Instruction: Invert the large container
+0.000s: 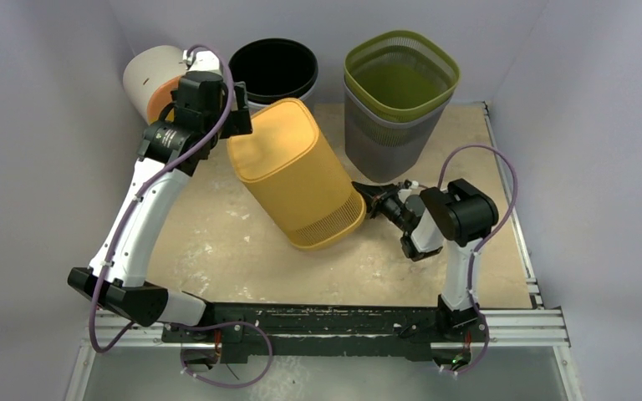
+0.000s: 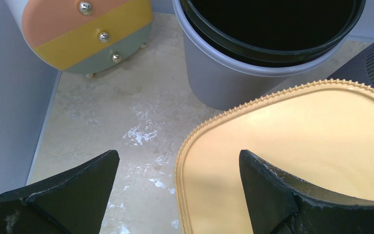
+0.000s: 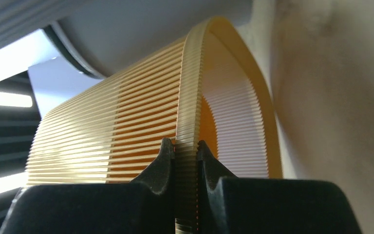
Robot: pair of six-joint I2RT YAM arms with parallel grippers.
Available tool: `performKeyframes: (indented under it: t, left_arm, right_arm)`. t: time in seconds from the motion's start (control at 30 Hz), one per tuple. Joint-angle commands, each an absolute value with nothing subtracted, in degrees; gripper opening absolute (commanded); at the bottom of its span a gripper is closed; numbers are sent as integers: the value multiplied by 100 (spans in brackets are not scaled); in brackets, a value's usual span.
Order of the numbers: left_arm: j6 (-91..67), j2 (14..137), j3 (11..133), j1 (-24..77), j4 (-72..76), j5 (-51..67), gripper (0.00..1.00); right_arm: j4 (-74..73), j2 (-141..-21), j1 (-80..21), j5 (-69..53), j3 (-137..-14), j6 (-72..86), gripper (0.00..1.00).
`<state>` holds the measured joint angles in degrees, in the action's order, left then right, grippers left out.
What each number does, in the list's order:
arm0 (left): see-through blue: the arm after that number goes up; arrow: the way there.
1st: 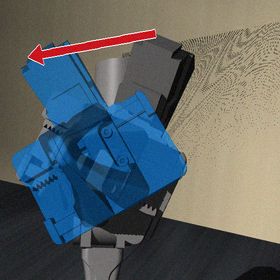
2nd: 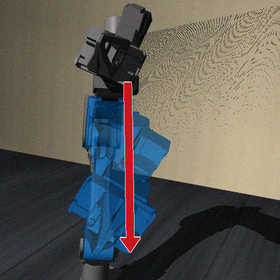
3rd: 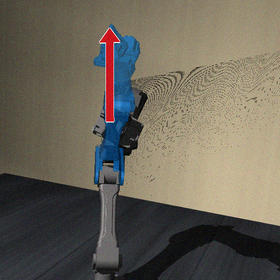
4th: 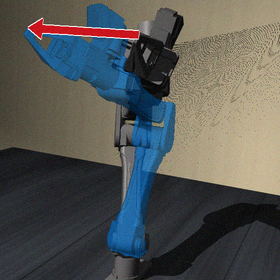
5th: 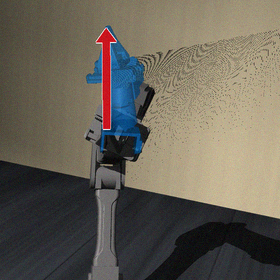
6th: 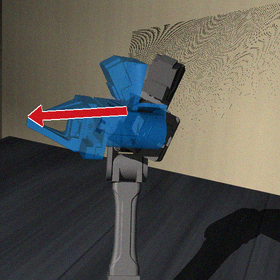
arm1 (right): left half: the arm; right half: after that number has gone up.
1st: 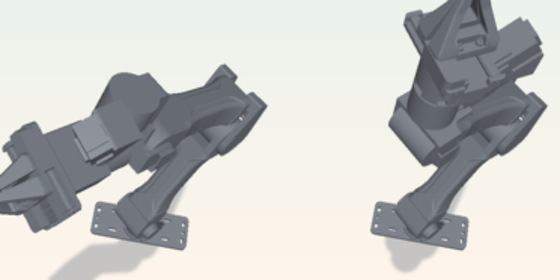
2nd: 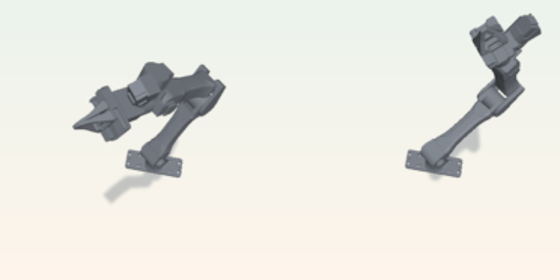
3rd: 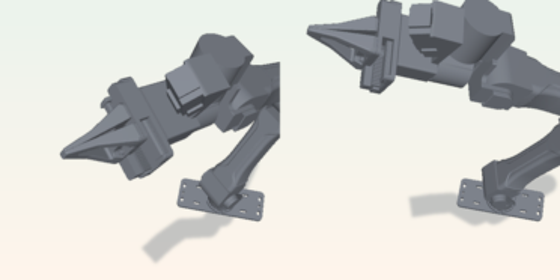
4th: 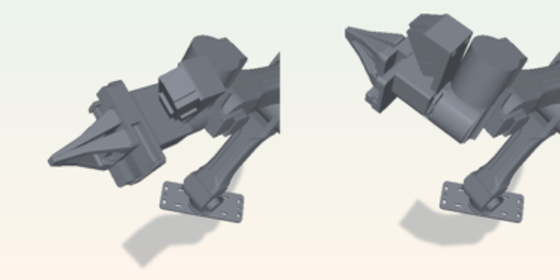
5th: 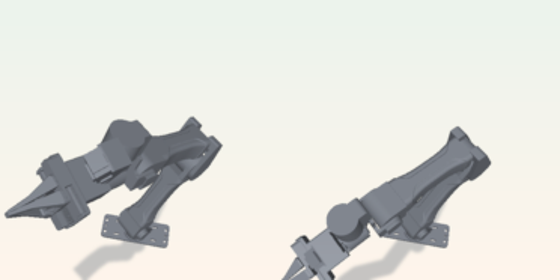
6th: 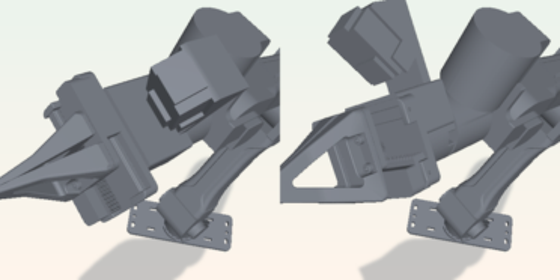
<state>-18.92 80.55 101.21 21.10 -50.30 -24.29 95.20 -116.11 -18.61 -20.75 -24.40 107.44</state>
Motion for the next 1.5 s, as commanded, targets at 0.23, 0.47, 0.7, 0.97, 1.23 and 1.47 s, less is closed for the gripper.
performKeyframes:
  t: [0.23, 0.47, 0.7, 0.97, 1.23, 1.47]
  left_arm:
    - [-1936, 8035, 10081, 2212, -4768, -2461, 90]
    - [-1943, 7991, 10030, 2232, -4781, -2452, 90]
    - [-1926, 7981, 9997, 2224, -4781, -2452, 90]
    - [-1964, 7998, 10006, 2229, -4749, -2355, 90]
    - [-1965, 8001, 10071, 2235, -4677, -2164, 90]
    - [-1934, 7956, 10024, 2233, -4649, -2111, 90]
  right_arm:
    - [11678, -12308, -2455, -2478, -2535, 9548, 2]
    - [11672, -12503, -2709, -2209, -2466, 9455, 39]
    - [11649, -12234, -2624, -2123, -2237, 9192, 50]
    - [11373, -11864, -2373, -2174, -1975, 8753, 54]
    - [9295, -10470, -2285, -2274, -2261, 7474, 55]
    - [4592, -8403, -2284, -825, -3397, 4743, 61]
